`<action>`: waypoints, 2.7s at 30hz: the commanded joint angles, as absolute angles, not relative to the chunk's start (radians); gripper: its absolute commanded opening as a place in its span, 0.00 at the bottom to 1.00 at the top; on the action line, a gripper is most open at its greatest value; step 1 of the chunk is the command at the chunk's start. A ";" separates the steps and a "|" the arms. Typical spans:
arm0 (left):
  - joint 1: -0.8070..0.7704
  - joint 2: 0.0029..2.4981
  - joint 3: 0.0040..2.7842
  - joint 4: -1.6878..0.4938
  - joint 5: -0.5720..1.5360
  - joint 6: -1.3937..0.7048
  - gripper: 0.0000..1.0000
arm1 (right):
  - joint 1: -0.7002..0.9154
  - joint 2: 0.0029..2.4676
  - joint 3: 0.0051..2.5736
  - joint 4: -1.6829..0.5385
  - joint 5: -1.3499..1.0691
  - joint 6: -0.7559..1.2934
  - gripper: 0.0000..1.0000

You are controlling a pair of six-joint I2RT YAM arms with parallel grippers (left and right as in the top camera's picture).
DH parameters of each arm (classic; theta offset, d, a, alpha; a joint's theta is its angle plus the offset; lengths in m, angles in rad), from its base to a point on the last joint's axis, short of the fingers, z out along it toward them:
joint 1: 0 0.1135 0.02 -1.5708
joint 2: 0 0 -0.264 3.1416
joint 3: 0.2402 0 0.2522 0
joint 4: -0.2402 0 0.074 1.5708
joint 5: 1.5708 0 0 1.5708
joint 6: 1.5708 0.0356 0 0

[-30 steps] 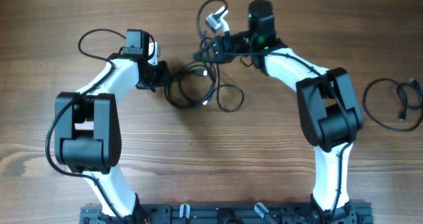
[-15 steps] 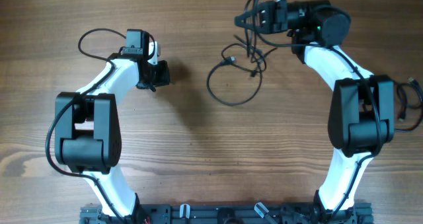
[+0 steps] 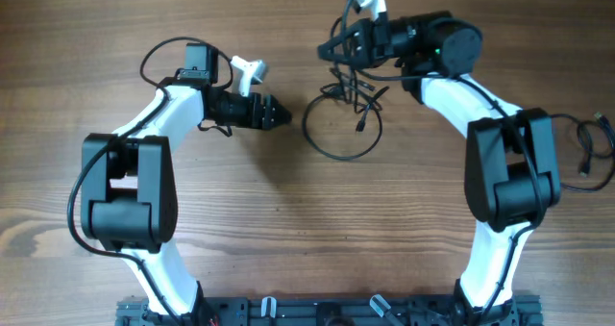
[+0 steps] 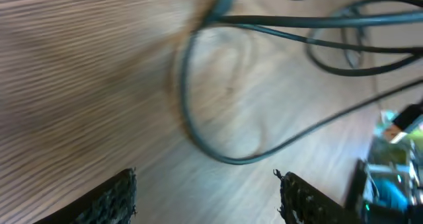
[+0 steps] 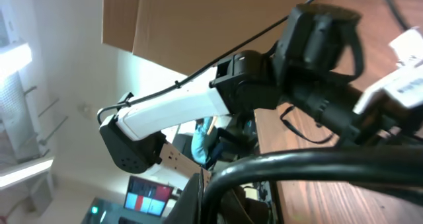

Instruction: Untangle cables

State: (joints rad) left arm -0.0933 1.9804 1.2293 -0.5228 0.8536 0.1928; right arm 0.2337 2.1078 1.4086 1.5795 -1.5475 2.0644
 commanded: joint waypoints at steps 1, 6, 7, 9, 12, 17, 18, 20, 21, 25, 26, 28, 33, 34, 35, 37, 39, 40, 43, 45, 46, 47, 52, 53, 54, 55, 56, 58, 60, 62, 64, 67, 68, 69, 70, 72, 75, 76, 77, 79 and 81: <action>-0.134 1.991 1.217 -0.500 0.942 0.284 0.74 | 0.277 2.092 1.406 1.655 -1.512 2.071 0.04; -0.191 1.991 1.217 -0.458 0.942 0.284 0.92 | 0.339 2.081 1.406 1.655 -1.511 2.071 0.04; -0.199 1.990 1.217 -0.449 0.943 0.280 0.92 | 0.345 2.073 1.406 1.654 -1.511 2.071 0.04; -0.202 1.990 1.217 -0.430 0.943 0.264 0.91 | 0.358 2.045 1.406 1.653 -1.512 2.071 0.04; -0.196 1.990 1.217 -0.387 0.943 0.186 0.88 | 0.385 1.974 1.406 1.653 -1.524 2.071 0.04; -0.191 1.990 1.217 -0.381 0.942 0.171 0.82 | 0.424 1.900 1.406 1.653 -1.573 2.071 0.04; -0.191 1.990 1.217 -0.380 0.942 0.171 0.86 | 0.436 1.896 1.406 1.653 -1.573 2.071 0.04; -0.184 1.990 1.217 -0.381 0.942 0.167 1.00 | 0.452 1.894 1.406 1.641 -1.573 2.070 0.04; -0.174 1.987 1.217 -0.380 0.943 0.147 1.00 | 0.459 1.894 1.406 1.635 -1.573 2.070 0.04; -0.118 1.969 1.217 -0.370 1.145 0.158 1.00 | 0.465 1.894 1.406 1.634 -1.571 2.071 0.04; -0.111 1.969 1.217 -0.362 1.236 0.178 1.00 | 0.464 1.894 1.406 1.634 -1.568 2.071 0.04; -0.108 1.969 1.217 -0.362 1.390 0.224 1.00 | 0.469 1.892 1.406 1.634 -1.546 2.071 0.04; -0.118 1.969 1.216 -0.361 1.432 0.258 1.00 | 0.478 1.873 1.406 1.634 -1.511 2.071 0.04; -0.122 1.969 1.216 -0.361 1.432 0.258 1.00 | 0.479 1.869 1.406 1.634 -1.506 2.071 0.04; -0.130 1.969 1.216 -0.359 1.432 0.258 1.00 | 0.483 1.865 1.406 1.634 -1.486 2.071 0.04; -0.147 1.969 1.216 -0.349 1.424 0.258 1.00 | 0.493 1.860 1.406 1.635 -1.452 2.071 0.04; -0.161 1.969 1.216 -0.339 1.408 0.258 1.00 | 0.500 1.853 1.406 1.636 -1.441 2.070 0.04; -0.166 1.969 1.216 -0.330 1.404 0.258 1.00 | 0.501 1.846 1.406 1.639 -1.443 2.070 0.04; -0.165 1.969 1.216 -0.311 1.367 0.254 1.00 | 0.505 1.822 1.406 1.638 -1.444 2.070 0.04; -0.166 1.969 1.216 -0.292 1.332 0.235 1.00 | 0.513 1.799 1.406 1.639 -1.444 2.070 0.04; -0.167 1.969 1.216 -0.276 1.297 0.207 1.00 | 0.516 1.789 1.406 1.639 -1.445 2.070 0.04; -0.167 1.969 1.216 -0.262 1.255 0.176 1.00 | 0.517 1.779 1.406 1.642 -1.446 2.070 0.04; -0.183 1.969 1.216 -0.226 1.385 0.168 1.00 | 0.521 1.767 1.406 1.642 -1.456 2.070 0.04; -0.189 1.969 1.216 -0.215 1.422 0.168 1.00 | 0.521 1.767 1.406 1.642 -1.456 2.070 0.04; -0.200 1.969 1.216 -0.194 1.479 0.168 1.00 | 0.524 1.767 1.406 1.642 -1.455 2.071 0.04; -0.208 1.969 1.216 -0.184 1.490 0.168 1.00 | 0.526 1.767 1.406 1.642 -1.452 2.071 0.04; -0.217 1.969 1.216 -0.174 1.488 0.168 1.00 | 0.530 1.767 1.406 1.642 -1.448 2.071 0.04; -0.237 1.969 1.216 -0.146 1.488 0.168 1.00 | 0.550 1.767 1.406 1.642 -1.431 2.069 0.04; -0.256 1.969 1.216 -0.130 1.488 0.168 1.00 | 0.556 1.767 1.406 1.641 -1.428 2.068 0.04; -0.272 1.969 1.216 -0.129 1.487 0.168 1.00 | 0.556 1.767 1.406 1.641 -1.428 2.068 0.04; -0.293 1.969 1.216 -0.129 1.488 0.168 1.00 | 0.557 1.767 1.406 1.641 -1.424 2.068 0.04; -0.326 1.969 1.216 -0.126 1.488 0.168 1.00 | 0.558 1.767 1.406 1.641 -1.413 2.067 0.04; -0.342 1.969 1.216 -0.120 1.488 0.168 1.00 | 0.558 1.767 1.406 1.641 -1.414 2.067 0.04; -0.353 1.969 1.216 -0.118 1.490 0.168 0.98 | 0.558 1.767 1.406 1.641 -1.413 2.063 0.04; -0.361 1.969 1.216 -0.116 1.496 0.168 0.94 | 0.558 1.767 1.406 1.637 -1.414 2.053 0.04; -0.380 1.969 1.216 -0.110 1.533 0.168 0.90 | 0.558 1.767 1.406 1.627 -1.414 2.037 0.04; -0.404 1.969 1.216 -0.106 1.577 0.164 0.94 | 0.558 1.767 1.406 1.626 -1.414 2.037 0.04; -0.410 1.969 1.216 -0.107 1.577 0.164 0.97 | 0.558 1.767 1.406 1.626 -1.414 2.037 0.04; -0.419 1.969 1.216 -0.108 1.577 0.165 0.99 | 0.558 1.767 1.406 1.626 -1.414 2.037 0.04; -0.438 1.969 1.216 -0.103 1.577 0.179 1.00 | 0.558 1.767 1.406 1.626 -1.415 2.036 0.05; -0.456 1.969 1.216 -0.096 1.577 0.179 1.00 | 0.558 1.768 1.406 1.626 -1.419 2.028 0.05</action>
